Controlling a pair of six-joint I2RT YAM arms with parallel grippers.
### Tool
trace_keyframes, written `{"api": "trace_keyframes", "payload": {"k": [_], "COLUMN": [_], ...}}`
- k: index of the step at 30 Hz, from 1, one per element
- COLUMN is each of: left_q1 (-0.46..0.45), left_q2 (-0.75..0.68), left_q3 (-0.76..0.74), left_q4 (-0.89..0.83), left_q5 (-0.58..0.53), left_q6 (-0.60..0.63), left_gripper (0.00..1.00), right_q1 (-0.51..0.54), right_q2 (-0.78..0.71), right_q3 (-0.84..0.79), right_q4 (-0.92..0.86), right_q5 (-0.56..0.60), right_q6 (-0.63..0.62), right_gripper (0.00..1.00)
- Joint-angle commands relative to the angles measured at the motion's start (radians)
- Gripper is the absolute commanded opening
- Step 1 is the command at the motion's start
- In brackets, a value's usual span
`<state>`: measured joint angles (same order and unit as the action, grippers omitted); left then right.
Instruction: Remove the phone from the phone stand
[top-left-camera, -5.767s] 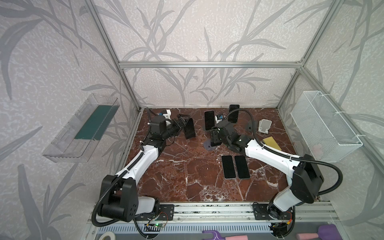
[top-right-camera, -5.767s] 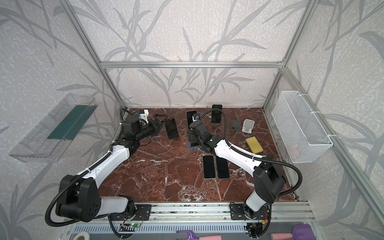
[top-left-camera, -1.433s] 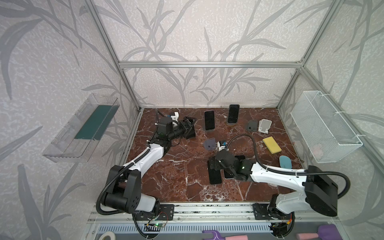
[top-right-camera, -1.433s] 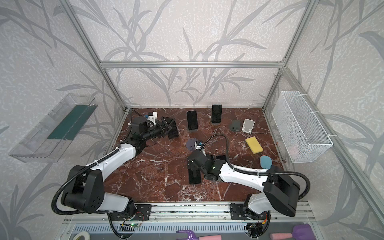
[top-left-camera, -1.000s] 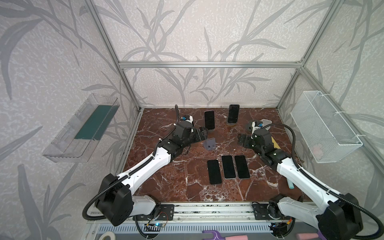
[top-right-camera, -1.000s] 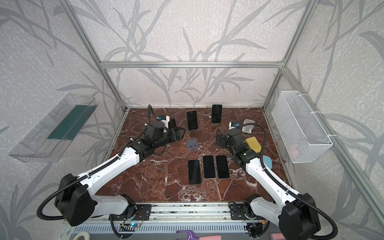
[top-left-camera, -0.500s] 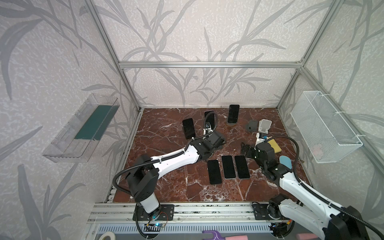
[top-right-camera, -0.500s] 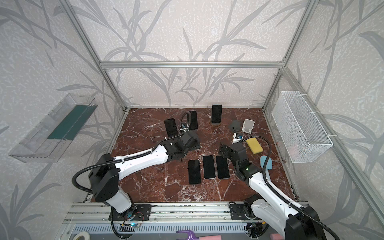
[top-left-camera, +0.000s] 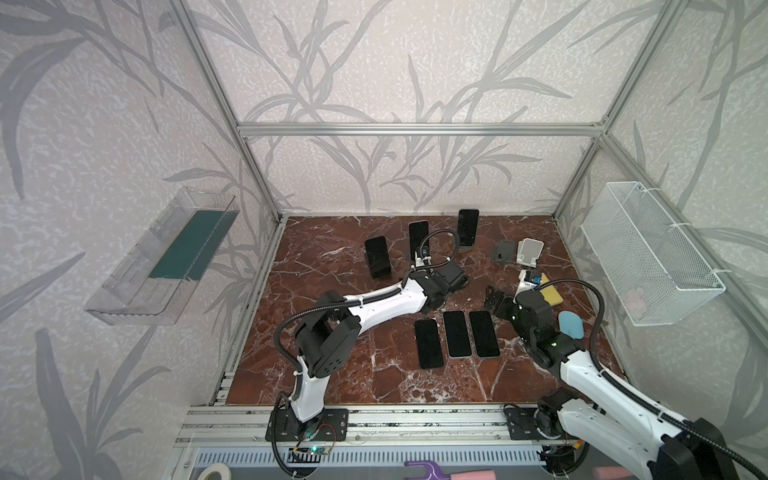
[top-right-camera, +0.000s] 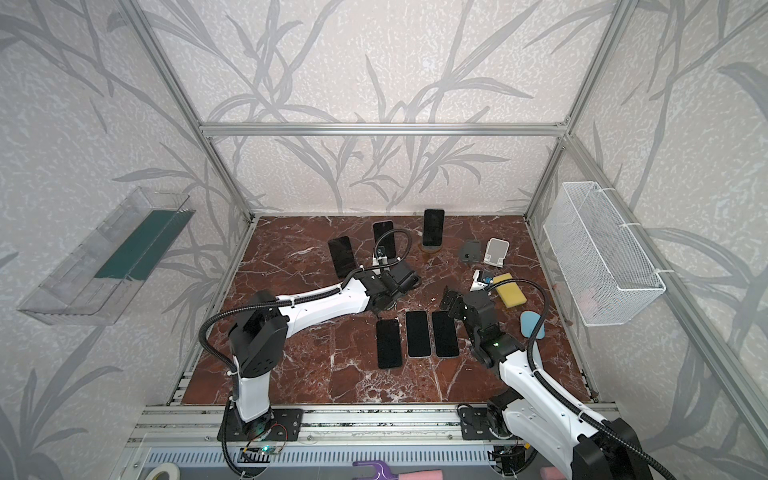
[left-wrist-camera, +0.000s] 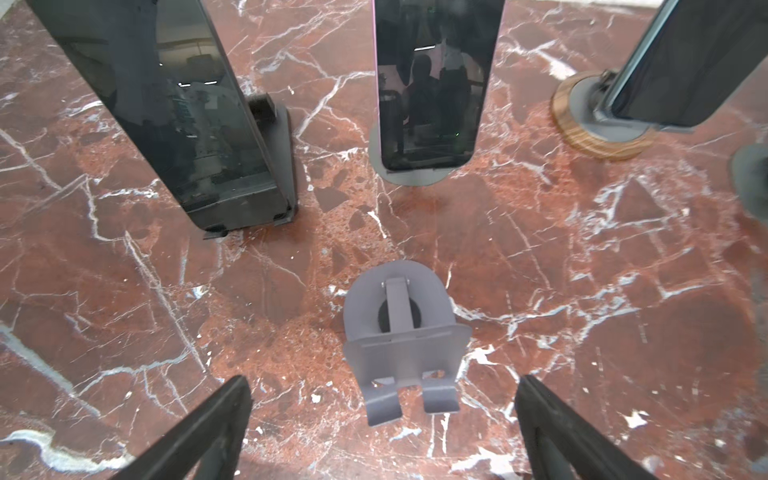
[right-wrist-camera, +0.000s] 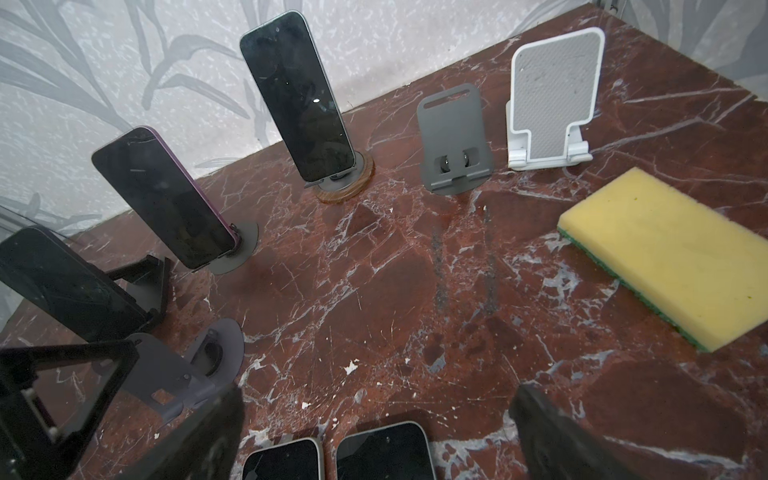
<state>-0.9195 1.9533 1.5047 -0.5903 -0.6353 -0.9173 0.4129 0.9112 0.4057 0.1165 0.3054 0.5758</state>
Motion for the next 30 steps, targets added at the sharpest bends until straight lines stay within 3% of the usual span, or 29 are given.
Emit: {"api": "trace_keyframes", "payload": {"k": [1,6,11,17,22,30], "left_q1": [0.012,0.021,0.030,0.036,0.057,0.062], "left_q2": [0.028,0.074,0.104,0.102,0.096,0.040], "left_q3": [0.006,-0.004,-0.014,-0.063,-0.102,-0.179], "left_q4": [0.005,0.076,0.077,0.152,0.226,0.298], "left_q5": [-0.009,0.053,0.024,-0.001,0.003,0.007], "left_q6": [-0.008,0.044,0.010,0.017,0.051,0.094], "left_gripper": [0.99,0.99,0.96,0.90,0.76,0.74], "right_q1": [0.000,0.000,0.000,0.000,0.000,0.000], "right_q2": [0.012,0.028,0.042,0.050,0.044,0.059], "right_q3": [-0.013,-0.011,-0.012,-0.004,-0.007,-0.005], "right_q4": [0.043,0.052,0.063,0.055,0.057,0.064], "right_q5": [0.004,-0.005,-0.009,-0.022,-0.029,-0.033], "right_q6": [0.018,0.017,0.016,0.024,0.025,0.032], "right_gripper": [1.00,1.00,1.00,1.00,1.00,1.00]}}
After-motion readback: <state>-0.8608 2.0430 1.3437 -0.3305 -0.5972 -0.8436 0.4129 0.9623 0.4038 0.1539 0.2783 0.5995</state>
